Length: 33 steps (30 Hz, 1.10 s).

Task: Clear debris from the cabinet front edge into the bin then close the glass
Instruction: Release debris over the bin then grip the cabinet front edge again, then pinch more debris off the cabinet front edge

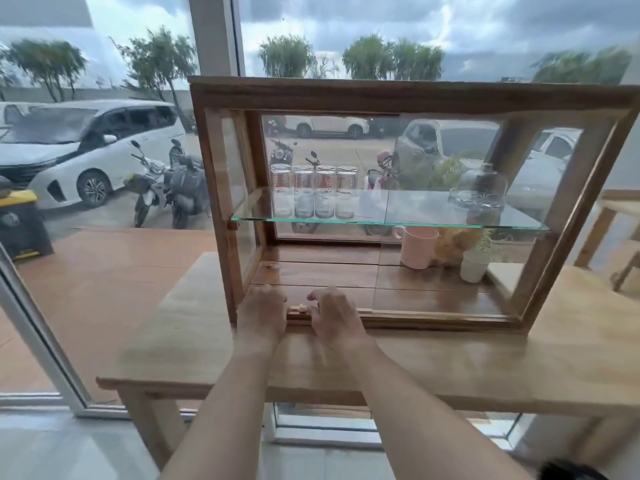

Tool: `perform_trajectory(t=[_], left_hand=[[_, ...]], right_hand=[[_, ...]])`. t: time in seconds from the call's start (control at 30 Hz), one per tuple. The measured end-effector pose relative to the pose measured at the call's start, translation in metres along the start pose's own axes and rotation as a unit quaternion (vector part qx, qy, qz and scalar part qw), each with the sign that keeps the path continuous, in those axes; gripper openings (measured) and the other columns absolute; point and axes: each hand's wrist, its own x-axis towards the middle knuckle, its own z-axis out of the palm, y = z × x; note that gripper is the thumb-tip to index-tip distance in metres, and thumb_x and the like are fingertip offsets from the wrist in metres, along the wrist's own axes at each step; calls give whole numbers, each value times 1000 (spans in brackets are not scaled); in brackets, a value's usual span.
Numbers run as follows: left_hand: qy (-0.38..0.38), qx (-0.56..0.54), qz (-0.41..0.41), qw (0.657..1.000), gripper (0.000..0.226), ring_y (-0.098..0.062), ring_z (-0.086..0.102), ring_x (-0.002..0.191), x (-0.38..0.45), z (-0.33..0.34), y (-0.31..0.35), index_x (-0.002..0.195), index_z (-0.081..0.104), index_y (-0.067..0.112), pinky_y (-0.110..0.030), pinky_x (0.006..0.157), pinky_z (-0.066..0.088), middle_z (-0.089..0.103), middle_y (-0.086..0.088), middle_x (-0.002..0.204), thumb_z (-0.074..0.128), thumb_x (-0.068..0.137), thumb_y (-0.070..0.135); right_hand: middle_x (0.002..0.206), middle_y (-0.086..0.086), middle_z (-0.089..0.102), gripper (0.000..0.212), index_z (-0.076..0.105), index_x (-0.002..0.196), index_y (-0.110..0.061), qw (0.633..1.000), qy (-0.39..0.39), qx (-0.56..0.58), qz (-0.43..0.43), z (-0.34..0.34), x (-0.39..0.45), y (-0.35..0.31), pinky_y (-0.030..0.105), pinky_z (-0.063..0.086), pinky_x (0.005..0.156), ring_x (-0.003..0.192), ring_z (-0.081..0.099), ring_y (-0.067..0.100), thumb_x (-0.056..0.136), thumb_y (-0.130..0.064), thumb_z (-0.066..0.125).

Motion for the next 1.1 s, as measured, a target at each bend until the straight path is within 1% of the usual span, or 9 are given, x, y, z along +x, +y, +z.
perform_trajectory(t=[0.13,0.3,0.4,0.57,0.7,0.77,0.87,1.0,1.1], left_hand=[[-16,-34,-18,999,14,-26,63,100,6,5,-7,92,75,16,-38,83,53,69,-6,103,66,86,26],[-12,-71,-8,997,11,-27,64,94,7,6,-13,88,75,15,-39,81,55,68,-7,97,67,86,23],[-3,-87,0,996,11,-28,65,89,3,2,-15,88,74,15,-40,79,55,67,-7,95,65,87,22],[23,-105,-1,994,10,-28,67,82,-11,-17,-20,84,69,16,-42,75,56,72,-5,88,63,90,21],[27,-100,-11,995,11,-27,67,82,-27,-35,-33,88,69,15,-43,76,57,73,-7,90,61,91,21],[34,-88,-23,995,13,-27,67,85,-36,-44,-45,91,71,14,-42,78,57,73,-8,92,60,92,22],[36,-68,-51,996,14,-29,66,90,-53,-60,-70,92,72,13,-41,79,54,73,-10,95,59,90,20],[33,-46,-94,994,13,-32,64,97,-80,-81,-111,92,71,14,-41,84,52,72,-11,98,60,87,19],[46,-44,-127,990,12,-33,64,97,-102,-96,-147,95,68,14,-40,82,51,72,-10,97,59,87,18]], right_hand=[[119,16,62,27,71,115,-14,1000,-24,3,2,13,7,-9,40,43,95,111,58,38,98,-21,51],[104,16,70,16,73,96,-11,998,-11,57,33,18,12,-7,36,47,86,100,64,34,93,-10,58],[99,16,68,16,68,89,-9,995,-9,77,55,16,12,-5,40,52,82,98,63,36,91,-6,52],[102,16,63,22,63,90,-7,996,1,64,66,13,1,-10,40,51,78,95,62,36,87,2,43],[100,12,61,19,60,90,-9,997,-5,57,46,12,-12,-27,42,51,78,91,62,32,89,2,45],[101,12,61,19,60,92,-9,998,-11,60,31,14,-16,-41,39,49,78,92,61,31,90,2,44],[96,12,61,21,59,89,-8,998,-14,62,-2,24,-26,-69,36,44,72,87,60,31,91,2,41],[100,13,62,18,60,93,-8,995,-49,71,-41,45,-42,-108,44,49,82,94,61,32,90,1,44],[98,11,62,18,59,89,-11,993,-66,82,-57,66,-52,-137,42,52,80,91,61,29,89,2,46]])
